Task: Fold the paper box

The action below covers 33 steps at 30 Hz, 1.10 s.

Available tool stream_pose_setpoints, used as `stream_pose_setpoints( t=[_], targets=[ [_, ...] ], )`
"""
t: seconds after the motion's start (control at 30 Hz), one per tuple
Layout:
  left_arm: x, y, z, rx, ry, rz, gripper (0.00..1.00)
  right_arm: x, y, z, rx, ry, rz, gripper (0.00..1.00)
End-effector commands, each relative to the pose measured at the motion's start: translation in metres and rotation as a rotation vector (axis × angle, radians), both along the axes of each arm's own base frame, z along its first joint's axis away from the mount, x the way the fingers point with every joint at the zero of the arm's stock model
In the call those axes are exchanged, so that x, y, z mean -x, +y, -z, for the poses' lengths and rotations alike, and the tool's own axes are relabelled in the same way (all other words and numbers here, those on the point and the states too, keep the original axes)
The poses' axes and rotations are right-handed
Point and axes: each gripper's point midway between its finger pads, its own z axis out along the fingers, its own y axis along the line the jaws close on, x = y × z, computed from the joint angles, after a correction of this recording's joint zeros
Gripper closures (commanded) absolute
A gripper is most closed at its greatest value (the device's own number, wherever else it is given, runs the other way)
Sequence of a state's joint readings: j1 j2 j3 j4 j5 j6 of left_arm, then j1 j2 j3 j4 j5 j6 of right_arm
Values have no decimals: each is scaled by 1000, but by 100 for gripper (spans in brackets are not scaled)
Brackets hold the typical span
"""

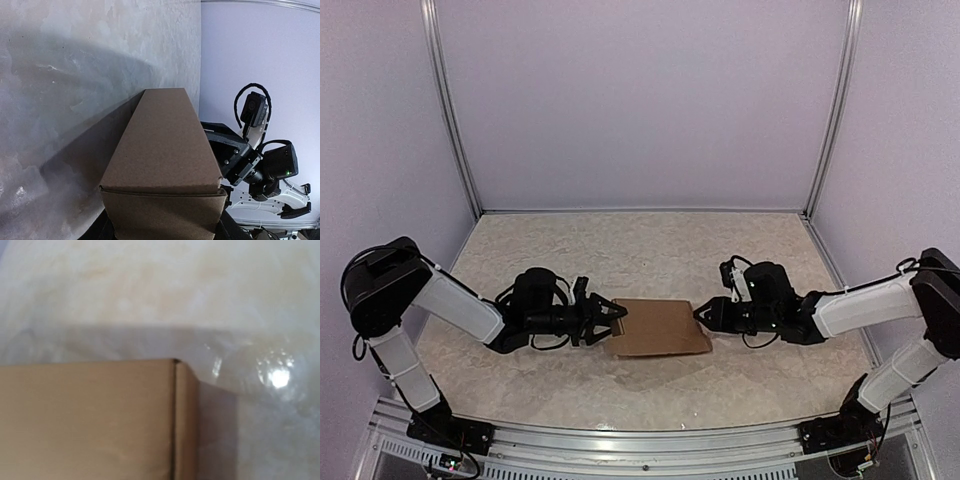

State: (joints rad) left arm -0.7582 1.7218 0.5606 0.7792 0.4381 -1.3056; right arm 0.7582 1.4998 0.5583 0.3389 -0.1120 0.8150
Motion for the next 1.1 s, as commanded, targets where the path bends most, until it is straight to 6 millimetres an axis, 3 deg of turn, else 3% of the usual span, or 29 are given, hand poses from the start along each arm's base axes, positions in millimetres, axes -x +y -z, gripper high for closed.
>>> stream_pose_setpoints(
  t=[0.0,0.17,0.4,0.53,0.63,0.8,0.97,1.07],
  targets=[
    [-2,10,-9,22,-29,11,68,2,-2,-34,23,-119,-46,59],
    [3,21,-22,34,-46,39,69,8,-6,-71,38,-269,-120,40],
    [16,42,-48,121,-61,99,73,30,6,-125,23,-473,-324,28],
    [26,50,-77,192,-107,154,73,42,7,-159,14,-645,-397,20],
    [34,56,-92,228,-146,202,74,59,11,-183,7,-805,-480,2],
    [49,66,-112,265,-193,267,76,92,25,-198,152,-1074,-659,0],
    [65,73,-117,272,-214,335,76,119,30,-193,417,-1395,-776,0],
    [74,76,-120,272,-224,366,76,124,30,-188,574,-1527,-806,0]
  ],
)
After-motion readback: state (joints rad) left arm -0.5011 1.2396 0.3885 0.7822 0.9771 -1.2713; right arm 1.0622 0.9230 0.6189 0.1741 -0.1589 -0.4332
